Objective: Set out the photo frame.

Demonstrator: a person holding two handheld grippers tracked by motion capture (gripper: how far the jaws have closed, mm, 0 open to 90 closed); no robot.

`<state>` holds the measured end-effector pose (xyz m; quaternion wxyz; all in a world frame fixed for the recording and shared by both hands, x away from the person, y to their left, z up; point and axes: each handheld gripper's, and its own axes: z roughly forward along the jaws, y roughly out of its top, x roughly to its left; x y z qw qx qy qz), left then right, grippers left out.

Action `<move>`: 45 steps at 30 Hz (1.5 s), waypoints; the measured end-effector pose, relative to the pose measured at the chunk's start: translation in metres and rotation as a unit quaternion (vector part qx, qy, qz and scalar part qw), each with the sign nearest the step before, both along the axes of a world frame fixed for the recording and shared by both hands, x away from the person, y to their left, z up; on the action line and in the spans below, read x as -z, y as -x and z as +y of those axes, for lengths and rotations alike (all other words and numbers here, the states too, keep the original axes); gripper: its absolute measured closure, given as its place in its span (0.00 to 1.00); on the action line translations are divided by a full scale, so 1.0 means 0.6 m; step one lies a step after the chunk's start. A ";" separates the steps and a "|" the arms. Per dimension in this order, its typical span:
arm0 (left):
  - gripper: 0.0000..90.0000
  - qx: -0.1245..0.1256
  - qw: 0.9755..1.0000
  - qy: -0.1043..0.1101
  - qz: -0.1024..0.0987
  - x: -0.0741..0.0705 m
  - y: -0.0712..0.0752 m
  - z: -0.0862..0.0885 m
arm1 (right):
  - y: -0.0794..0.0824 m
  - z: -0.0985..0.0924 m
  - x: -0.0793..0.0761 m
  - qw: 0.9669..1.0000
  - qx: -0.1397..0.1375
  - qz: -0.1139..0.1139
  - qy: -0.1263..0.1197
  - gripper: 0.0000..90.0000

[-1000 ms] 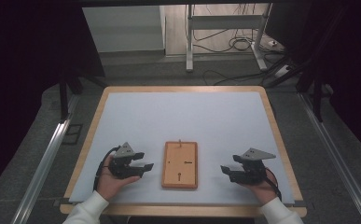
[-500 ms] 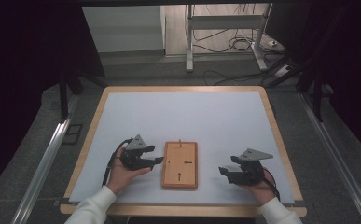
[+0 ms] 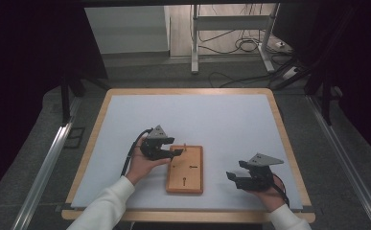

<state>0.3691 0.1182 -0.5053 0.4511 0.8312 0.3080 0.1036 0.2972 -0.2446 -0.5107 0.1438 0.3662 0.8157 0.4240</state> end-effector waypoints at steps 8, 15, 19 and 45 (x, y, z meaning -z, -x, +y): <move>0.43 0.017 1.000 -0.008 0.005 0.008 -0.018 -0.018 | 0.000 -0.001 -0.001 1.000 0.000 -0.001 0.000 0.33; 0.45 0.039 0.999 -0.014 0.012 0.022 -0.035 -0.040 | 0.003 0.002 -0.003 1.000 -0.004 -0.005 0.003 0.33; 0.47 0.050 0.998 -0.016 0.015 0.030 -0.042 -0.050 | 0.001 0.000 -0.001 1.000 -0.003 -0.002 0.002 0.33; 0.92 0.057 0.998 -0.018 0.008 0.037 -0.047 -0.059 | 0.003 0.004 0.001 1.000 -0.005 -0.003 0.009 0.33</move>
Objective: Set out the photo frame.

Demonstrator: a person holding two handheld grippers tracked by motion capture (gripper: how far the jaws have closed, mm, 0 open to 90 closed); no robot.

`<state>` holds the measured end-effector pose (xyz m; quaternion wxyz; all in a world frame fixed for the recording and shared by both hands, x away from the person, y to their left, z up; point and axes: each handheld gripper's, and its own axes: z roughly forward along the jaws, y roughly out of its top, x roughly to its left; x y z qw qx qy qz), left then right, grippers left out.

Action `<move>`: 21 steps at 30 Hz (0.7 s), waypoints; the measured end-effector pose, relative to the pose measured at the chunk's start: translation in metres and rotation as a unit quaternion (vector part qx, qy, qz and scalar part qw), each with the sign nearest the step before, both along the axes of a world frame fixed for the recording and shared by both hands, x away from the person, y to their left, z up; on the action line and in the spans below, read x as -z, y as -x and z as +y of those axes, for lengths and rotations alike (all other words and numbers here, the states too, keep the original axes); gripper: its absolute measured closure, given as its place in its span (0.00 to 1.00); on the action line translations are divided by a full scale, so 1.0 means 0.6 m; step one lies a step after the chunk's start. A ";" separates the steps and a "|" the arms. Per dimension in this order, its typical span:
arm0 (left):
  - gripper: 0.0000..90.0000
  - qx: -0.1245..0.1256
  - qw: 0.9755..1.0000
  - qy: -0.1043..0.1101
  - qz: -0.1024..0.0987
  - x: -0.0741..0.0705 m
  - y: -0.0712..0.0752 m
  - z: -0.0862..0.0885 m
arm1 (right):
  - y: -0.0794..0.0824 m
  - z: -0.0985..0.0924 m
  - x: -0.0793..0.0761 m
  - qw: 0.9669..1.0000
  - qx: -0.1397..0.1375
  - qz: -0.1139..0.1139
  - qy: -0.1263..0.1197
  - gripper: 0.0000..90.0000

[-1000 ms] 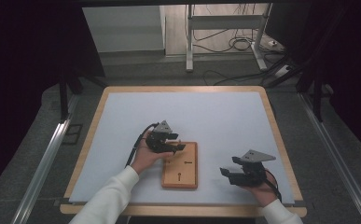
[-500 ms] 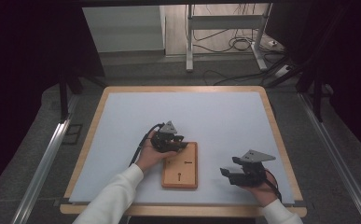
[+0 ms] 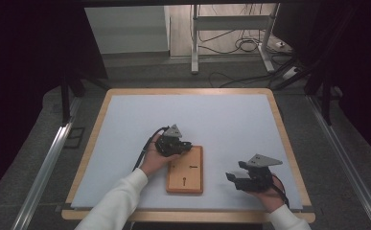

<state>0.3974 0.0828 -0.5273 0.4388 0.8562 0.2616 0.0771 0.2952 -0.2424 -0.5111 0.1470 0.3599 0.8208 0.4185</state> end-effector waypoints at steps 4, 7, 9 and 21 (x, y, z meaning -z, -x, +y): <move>0.92 0.003 1.000 0.001 0.003 0.000 -0.002 0.002 | 0.000 0.001 0.000 1.000 -0.001 0.000 0.001 0.33; 0.92 0.006 1.000 0.004 0.008 0.000 -0.003 0.003 | -0.001 0.001 0.001 1.000 -0.001 0.000 0.002 0.33; 0.92 0.008 1.000 0.005 0.011 0.000 -0.005 0.004 | -0.001 0.001 0.001 1.000 0.000 0.000 0.002 0.33; 0.92 0.013 0.999 0.010 0.028 -0.001 -0.010 0.006 | -0.001 0.002 0.002 1.000 -0.001 0.000 0.002 0.33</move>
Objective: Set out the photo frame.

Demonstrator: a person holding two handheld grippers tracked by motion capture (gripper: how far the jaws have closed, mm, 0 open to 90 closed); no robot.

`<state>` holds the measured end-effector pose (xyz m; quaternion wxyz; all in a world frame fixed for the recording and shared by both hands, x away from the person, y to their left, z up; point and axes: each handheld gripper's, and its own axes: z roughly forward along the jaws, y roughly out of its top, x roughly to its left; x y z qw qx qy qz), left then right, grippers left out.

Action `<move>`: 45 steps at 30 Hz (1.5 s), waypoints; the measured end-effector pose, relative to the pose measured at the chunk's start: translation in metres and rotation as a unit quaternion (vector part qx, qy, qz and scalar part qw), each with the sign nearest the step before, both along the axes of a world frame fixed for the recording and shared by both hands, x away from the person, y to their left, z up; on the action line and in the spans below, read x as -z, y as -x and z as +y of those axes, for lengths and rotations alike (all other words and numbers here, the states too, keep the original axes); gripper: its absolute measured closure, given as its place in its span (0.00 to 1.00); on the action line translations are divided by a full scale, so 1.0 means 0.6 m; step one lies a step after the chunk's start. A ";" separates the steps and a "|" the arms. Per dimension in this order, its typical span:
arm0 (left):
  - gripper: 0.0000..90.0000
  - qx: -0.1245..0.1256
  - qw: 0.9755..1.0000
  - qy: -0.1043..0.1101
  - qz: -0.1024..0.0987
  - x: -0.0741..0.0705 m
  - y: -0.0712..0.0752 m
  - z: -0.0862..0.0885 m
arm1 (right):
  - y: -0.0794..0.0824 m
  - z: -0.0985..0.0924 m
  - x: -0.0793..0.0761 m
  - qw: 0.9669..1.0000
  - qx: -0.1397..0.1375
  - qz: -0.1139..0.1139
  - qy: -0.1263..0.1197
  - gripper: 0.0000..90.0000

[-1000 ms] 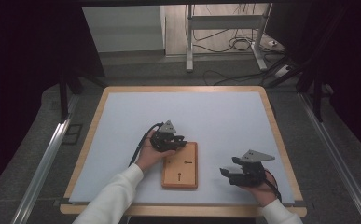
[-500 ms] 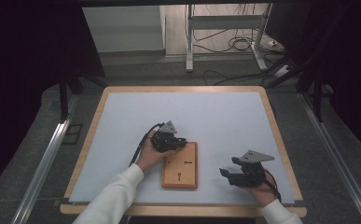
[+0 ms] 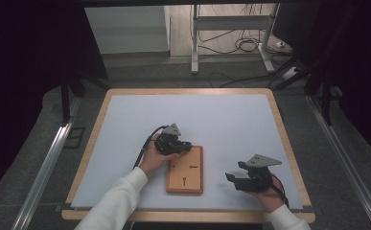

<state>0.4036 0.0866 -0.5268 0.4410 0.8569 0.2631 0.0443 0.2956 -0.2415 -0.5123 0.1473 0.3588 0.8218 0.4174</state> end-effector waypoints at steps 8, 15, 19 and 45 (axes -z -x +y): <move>0.91 0.006 1.000 0.005 0.026 -0.002 -0.008 0.002 | 0.000 0.001 0.000 1.000 -0.001 0.000 0.000 0.33; 0.90 0.012 0.999 0.010 0.045 -0.003 -0.015 0.004 | 0.011 0.020 -0.007 1.000 -0.006 -0.025 0.013 0.24; 0.91 0.021 0.998 0.005 0.052 -0.005 -0.022 0.005 | 0.026 0.044 -0.014 0.998 -0.020 -0.051 0.035 0.19; 0.91 0.029 0.994 0.028 0.103 -0.003 -0.047 0.012 | 0.073 0.244 0.023 0.948 -0.117 -0.179 0.236 0.15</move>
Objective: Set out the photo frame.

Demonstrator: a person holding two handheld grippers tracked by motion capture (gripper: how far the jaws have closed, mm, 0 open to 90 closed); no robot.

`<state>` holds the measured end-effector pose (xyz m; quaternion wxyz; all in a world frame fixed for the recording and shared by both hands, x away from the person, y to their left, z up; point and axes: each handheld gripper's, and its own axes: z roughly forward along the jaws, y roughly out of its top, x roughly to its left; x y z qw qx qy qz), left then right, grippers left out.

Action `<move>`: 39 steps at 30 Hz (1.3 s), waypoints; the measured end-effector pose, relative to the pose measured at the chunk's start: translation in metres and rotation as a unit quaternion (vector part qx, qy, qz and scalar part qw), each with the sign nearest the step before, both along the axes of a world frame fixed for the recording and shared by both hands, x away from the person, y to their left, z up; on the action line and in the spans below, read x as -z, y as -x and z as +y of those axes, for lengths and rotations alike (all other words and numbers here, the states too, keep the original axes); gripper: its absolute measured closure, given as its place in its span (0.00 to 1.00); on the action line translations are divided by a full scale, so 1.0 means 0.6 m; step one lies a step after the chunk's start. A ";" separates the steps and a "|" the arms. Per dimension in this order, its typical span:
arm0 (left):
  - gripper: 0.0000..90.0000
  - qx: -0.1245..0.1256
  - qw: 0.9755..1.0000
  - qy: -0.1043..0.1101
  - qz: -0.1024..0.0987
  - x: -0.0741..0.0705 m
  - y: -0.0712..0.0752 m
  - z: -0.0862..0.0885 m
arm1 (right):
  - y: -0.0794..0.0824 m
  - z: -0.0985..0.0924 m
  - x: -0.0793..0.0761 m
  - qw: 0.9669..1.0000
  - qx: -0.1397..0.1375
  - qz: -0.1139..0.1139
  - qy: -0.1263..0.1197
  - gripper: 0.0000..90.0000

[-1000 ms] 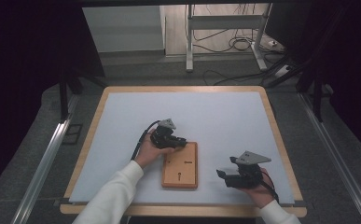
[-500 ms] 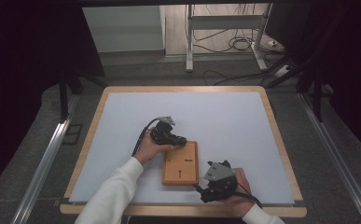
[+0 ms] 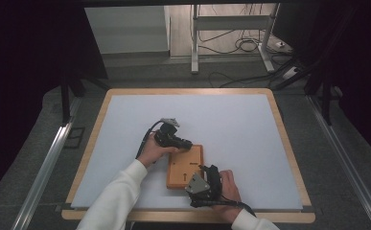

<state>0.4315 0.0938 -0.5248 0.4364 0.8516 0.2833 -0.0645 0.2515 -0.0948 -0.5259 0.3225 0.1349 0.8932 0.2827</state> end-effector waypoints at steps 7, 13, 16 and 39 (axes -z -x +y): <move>0.93 -0.015 1.000 0.002 -0.011 0.002 0.003 0.001 | 0.010 0.017 0.001 0.997 -0.019 -0.072 0.022 0.28; 0.93 -0.026 0.999 0.003 -0.017 0.002 0.004 -0.001 | 0.007 0.012 -0.023 0.998 -0.036 -0.060 0.012 0.44; 0.93 -0.027 0.999 0.003 -0.018 0.003 0.004 -0.001 | 0.006 0.012 -0.027 0.997 -0.042 -0.061 0.022 0.47; 0.67 -0.093 0.995 0.006 -0.043 -0.013 0.009 0.034 | -0.010 -0.003 -0.078 0.996 -0.037 -0.077 0.018 0.61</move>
